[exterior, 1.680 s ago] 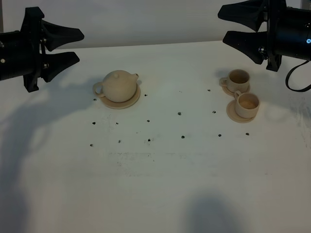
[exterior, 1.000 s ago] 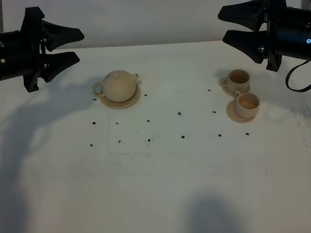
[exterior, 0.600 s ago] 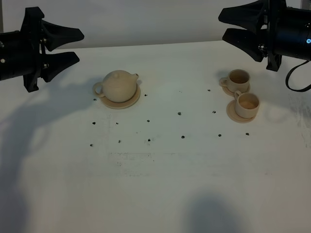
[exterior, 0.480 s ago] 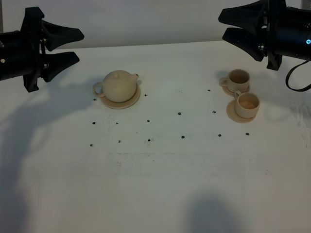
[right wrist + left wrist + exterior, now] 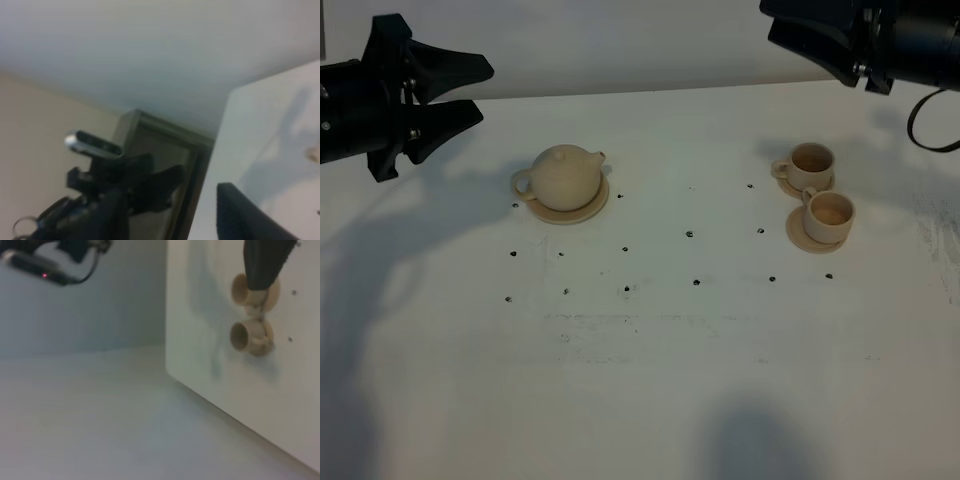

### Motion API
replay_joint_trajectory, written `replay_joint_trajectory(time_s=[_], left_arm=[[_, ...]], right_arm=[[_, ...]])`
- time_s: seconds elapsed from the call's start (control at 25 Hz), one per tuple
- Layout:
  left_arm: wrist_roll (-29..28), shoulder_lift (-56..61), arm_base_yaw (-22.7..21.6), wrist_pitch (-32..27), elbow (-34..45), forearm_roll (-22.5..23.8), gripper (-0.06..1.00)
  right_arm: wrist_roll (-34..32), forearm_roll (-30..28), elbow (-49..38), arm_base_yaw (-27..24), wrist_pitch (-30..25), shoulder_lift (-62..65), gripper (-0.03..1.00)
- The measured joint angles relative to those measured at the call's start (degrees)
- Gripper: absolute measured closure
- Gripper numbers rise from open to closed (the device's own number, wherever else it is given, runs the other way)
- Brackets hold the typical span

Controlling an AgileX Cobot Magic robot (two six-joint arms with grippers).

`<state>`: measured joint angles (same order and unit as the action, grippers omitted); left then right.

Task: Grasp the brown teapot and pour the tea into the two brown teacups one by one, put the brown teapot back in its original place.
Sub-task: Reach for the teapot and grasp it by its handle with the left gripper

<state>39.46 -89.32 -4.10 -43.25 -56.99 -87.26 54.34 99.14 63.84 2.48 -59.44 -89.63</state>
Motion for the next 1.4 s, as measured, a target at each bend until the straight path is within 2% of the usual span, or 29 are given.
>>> replay_joint_trajectory(time_s=[0.12, 0.28, 0.44, 0.72, 0.92, 1.08, 1.4], left_arm=[[8.2, 0.3, 0.0, -2.2, 0.0, 0.0, 0.48], [18.6, 3.3, 0.0, -3.5, 0.0, 0.2, 0.58], [26.2, 7.0, 0.3, -4.4, 0.0, 3.8, 0.64], [28.7, 8.8, 3.8, -2.3, 0.0, 10.9, 0.65], [31.0, 8.9, 4.8, -3.3, 0.0, 12.9, 0.64], [31.4, 9.0, 4.8, -3.7, 0.0, 13.2, 0.64], [32.7, 9.0, 4.8, -3.8, 0.0, 14.8, 0.64]], right_arm=[[0.2, -4.6, 2.2, 0.0, 0.2, 1.0, 0.57], [-1.6, -16.0, 4.6, 0.0, 4.0, 4.9, 0.57], [-7.0, -28.3, 5.1, 0.0, 7.6, 10.7, 0.57], [-22.0, -49.9, 5.1, 0.0, 7.6, 20.3, 0.57], [-31.2, -62.4, 5.1, 0.0, 3.6, 26.7, 0.57], [-35.8, -68.7, 5.1, 0.0, 0.5, 32.2, 0.57], [-40.4, -75.1, 5.1, 0.0, -6.0, 41.9, 0.57]])
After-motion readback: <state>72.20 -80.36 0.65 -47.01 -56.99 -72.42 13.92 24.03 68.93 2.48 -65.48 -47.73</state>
